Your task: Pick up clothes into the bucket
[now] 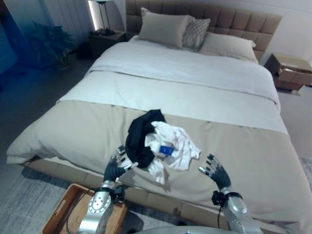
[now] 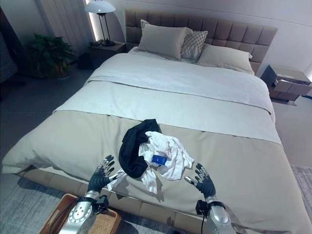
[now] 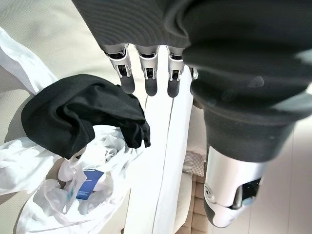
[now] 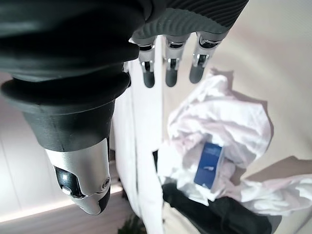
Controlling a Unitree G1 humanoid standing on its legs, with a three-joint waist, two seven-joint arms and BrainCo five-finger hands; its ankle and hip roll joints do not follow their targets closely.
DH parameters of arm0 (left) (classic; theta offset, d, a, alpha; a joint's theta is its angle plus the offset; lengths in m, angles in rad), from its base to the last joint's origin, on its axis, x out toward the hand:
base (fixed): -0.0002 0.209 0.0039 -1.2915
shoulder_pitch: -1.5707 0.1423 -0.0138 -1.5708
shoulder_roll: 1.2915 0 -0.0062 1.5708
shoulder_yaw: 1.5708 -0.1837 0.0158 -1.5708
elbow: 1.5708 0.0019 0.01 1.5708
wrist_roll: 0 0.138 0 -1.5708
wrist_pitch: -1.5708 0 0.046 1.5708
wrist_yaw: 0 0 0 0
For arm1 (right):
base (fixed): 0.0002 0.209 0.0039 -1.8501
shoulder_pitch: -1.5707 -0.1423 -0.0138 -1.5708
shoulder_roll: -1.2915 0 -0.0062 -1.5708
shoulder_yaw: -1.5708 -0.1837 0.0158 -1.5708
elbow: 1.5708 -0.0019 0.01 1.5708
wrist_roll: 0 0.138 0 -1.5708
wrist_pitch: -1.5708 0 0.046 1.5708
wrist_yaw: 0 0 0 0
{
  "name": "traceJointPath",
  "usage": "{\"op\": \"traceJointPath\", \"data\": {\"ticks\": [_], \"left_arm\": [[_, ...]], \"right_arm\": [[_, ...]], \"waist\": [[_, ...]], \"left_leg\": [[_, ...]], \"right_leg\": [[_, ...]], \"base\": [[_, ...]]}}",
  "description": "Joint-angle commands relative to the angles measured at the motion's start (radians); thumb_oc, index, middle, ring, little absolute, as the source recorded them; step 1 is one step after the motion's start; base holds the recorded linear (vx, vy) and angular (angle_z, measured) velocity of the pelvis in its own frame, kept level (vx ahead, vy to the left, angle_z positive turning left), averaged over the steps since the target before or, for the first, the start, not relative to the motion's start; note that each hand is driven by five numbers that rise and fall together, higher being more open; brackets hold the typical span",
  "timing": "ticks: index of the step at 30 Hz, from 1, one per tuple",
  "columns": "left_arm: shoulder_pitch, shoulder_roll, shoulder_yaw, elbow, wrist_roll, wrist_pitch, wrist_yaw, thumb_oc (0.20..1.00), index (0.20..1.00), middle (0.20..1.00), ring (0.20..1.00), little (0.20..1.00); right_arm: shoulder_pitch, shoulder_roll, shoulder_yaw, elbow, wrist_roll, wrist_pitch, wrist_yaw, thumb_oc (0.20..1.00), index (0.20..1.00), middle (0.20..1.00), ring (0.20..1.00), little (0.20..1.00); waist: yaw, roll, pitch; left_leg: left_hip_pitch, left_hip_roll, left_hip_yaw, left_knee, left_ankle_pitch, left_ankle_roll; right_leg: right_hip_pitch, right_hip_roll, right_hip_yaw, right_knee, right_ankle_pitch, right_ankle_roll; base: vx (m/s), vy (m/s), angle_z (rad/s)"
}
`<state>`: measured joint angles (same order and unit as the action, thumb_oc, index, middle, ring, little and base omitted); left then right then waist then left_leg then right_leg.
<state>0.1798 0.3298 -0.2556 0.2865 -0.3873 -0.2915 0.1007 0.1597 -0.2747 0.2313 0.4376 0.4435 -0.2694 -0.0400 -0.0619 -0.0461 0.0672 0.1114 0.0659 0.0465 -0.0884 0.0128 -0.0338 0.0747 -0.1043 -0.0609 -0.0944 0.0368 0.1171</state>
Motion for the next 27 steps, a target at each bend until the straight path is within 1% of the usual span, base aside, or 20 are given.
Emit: {"op": "traceJointPath", "data": {"ticks": [1, 4, 11, 18, 21, 26, 27], "left_arm": [[-0.029, 0.017, 0.015, -0.043, -0.028, -0.036, 0.002, 1.000, 1.000, 1.000, 1.000, 1.000], [-0.024, 0.016, 0.020, -0.042, -0.029, -0.042, 0.005, 1.000, 1.000, 1.000, 1.000, 1.000], [-0.001, 0.030, 0.025, -0.038, -0.017, -0.046, -0.015, 1.000, 1.000, 1.000, 1.000, 1.000], [0.026, 0.046, 0.032, -0.047, -0.017, -0.049, -0.022, 1.000, 1.000, 1.000, 1.000, 1.000], [0.044, 0.052, 0.042, -0.067, -0.021, -0.050, -0.024, 1.000, 1.000, 1.000, 1.000, 1.000], [0.055, 0.067, 0.060, -0.104, -0.031, -0.060, -0.028, 1.000, 1.000, 1.000, 1.000, 1.000], [0.051, 0.070, 0.062, -0.101, -0.035, -0.064, -0.027, 1.000, 1.000, 1.000, 1.000, 1.000]], "right_arm": [[-0.039, -0.007, 0.002, -0.079, 0.007, -0.038, -0.001, 1.000, 1.000, 1.000, 1.000, 1.000], [-0.037, -0.007, 0.001, -0.077, 0.004, -0.039, -0.001, 1.000, 1.000, 1.000, 1.000, 1.000], [-0.044, -0.042, -0.010, -0.089, -0.041, -0.044, 0.003, 1.000, 1.000, 1.000, 1.000, 1.000], [-0.038, -0.027, -0.017, -0.090, -0.022, -0.050, -0.001, 1.000, 1.000, 1.000, 1.000, 1.000], [-0.032, -0.019, -0.012, -0.094, -0.020, -0.049, 0.000, 1.000, 1.000, 1.000, 1.000, 1.000], [-0.044, -0.035, -0.005, -0.111, -0.050, -0.053, -0.004, 1.000, 1.000, 1.000, 1.000, 1.000], [-0.064, -0.037, -0.002, -0.110, -0.058, -0.056, -0.011, 1.000, 1.000, 1.000, 1.000, 1.000]], "waist": [[0.012, -0.024, -0.004], [0.012, -0.025, -0.004], [0.024, -0.029, 0.006], [0.031, -0.027, 0.015], [0.029, -0.025, 0.020], [0.031, -0.026, 0.040], [0.035, -0.028, 0.052]], "left_leg": [[-0.027, 0.046, 0.028, 0.001, 0.005, -0.038], [-0.026, 0.049, 0.028, 0.001, 0.003, -0.040], [-0.032, 0.053, 0.025, 0.001, 0.007, -0.041], [-0.053, 0.051, 0.025, 0.004, 0.008, -0.039], [-0.059, 0.048, 0.027, 0.004, 0.007, -0.038], [-0.088, 0.038, 0.021, 0.021, -0.001, -0.031], [-0.110, 0.029, 0.017, 0.060, -0.021, -0.020]], "right_leg": [[-0.006, -0.076, -0.079, 0.013, 0.028, 0.060], [-0.003, -0.071, -0.078, 0.011, 0.026, 0.058], [-0.011, -0.067, -0.079, 0.009, 0.027, 0.058], [-0.028, -0.072, -0.081, 0.009, 0.032, 0.063], [-0.033, -0.077, -0.083, 0.013, 0.032, 0.066], [-0.055, -0.096, -0.084, 0.036, 0.028, 0.072], [-0.079, -0.110, -0.074, 0.077, 0.020, 0.074]], "base": [[0.00, 0.000, 0.00], [0.01, -0.011, 0.00], [0.01, -0.011, 0.00], [0.00, 0.000, 0.00], [0.00, 0.000, 0.00], [0.00, 0.007, 0.00], [-0.03, 0.034, -0.01]]}}
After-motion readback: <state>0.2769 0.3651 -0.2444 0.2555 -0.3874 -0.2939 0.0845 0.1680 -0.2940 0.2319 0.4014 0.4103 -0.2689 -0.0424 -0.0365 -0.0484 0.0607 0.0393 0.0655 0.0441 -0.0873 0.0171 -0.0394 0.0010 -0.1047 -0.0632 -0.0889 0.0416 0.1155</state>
